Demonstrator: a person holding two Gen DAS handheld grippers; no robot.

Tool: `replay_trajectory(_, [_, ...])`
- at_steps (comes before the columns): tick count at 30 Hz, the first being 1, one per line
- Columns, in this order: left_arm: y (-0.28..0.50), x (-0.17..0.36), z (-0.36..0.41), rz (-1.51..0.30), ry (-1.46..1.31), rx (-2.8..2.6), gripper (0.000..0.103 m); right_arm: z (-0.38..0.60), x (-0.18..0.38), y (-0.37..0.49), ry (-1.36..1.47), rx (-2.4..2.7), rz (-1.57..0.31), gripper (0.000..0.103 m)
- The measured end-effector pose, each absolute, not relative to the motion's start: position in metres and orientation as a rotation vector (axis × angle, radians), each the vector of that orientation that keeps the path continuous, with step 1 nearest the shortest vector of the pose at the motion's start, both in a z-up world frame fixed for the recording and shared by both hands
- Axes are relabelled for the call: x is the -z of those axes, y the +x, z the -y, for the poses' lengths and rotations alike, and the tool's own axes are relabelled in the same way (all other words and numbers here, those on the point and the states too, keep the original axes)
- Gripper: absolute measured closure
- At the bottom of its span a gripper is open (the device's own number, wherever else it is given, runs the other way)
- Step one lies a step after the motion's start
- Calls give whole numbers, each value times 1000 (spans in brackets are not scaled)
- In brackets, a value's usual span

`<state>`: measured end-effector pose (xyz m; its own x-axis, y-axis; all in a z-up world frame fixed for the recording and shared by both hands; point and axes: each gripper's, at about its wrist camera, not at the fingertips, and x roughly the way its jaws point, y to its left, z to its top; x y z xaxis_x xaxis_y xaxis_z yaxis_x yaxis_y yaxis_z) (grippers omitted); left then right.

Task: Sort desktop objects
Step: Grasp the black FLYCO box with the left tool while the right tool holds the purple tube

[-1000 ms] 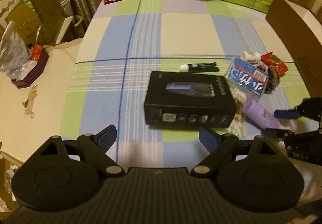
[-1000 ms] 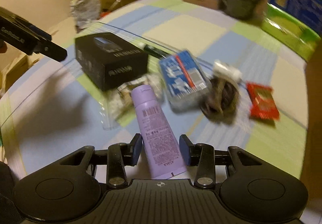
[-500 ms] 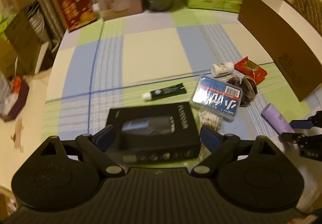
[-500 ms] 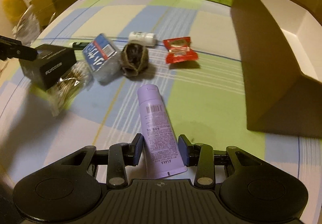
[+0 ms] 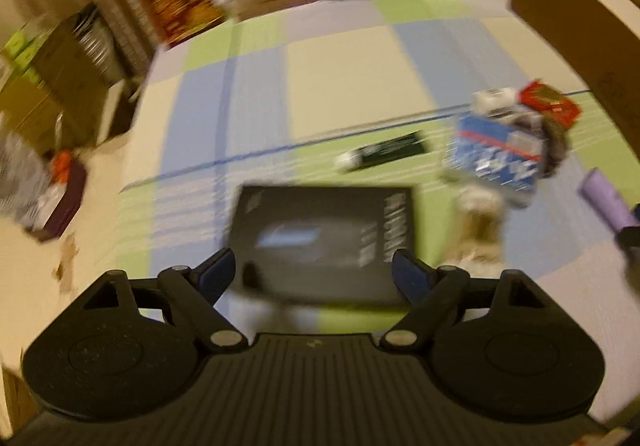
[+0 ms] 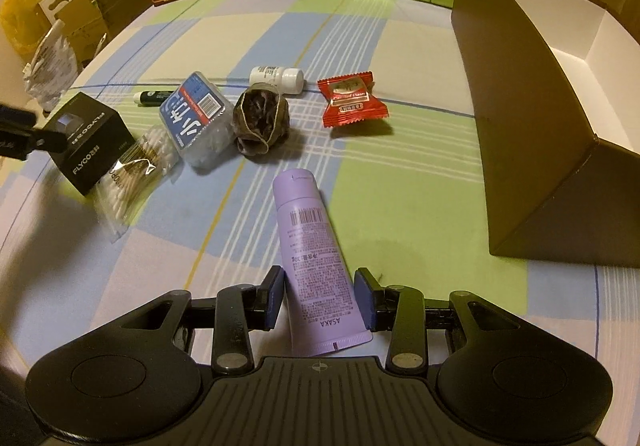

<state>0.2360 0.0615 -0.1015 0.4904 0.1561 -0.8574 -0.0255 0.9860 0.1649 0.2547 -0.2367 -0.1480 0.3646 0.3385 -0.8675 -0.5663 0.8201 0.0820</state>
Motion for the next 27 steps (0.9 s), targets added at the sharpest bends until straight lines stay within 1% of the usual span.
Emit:
replay_trajectory(6, [219, 100, -115, -1095, -50, -236, 19, 234, 148, 259, -259, -588, -1052, 67])
replay_trajectory(7, [220, 98, -116, -1094, -83, -238, 18, 234, 148, 260, -262, -586, -1054, 67])
replay_trajectory(9, [225, 94, -113, -1085, -154, -233, 12, 231, 149, 261, -268, -578, -1057, 67])
replay_trajectory(12, [242, 90, -102, -1076, -202, -232, 10, 230, 150, 262, -271, -572, -1061, 67])
replay_trajectory(17, [283, 92, -78, -1082, -149, -259, 9, 234, 152, 262, -257, -561, -1063, 67])
replay_trajectory(21, [313, 108, -63, -1123, -54, -275, 9, 238, 154, 262, -243, -549, -1067, 67])
replay_trajectory(23, [317, 117, -61, -1158, -21, -285, 9, 239, 154, 262, -240, -549, -1066, 67])
replay_trajectory(27, [301, 118, -64, -1149, 16, -253, 9, 240, 154, 262, -238, -554, -1067, 67])
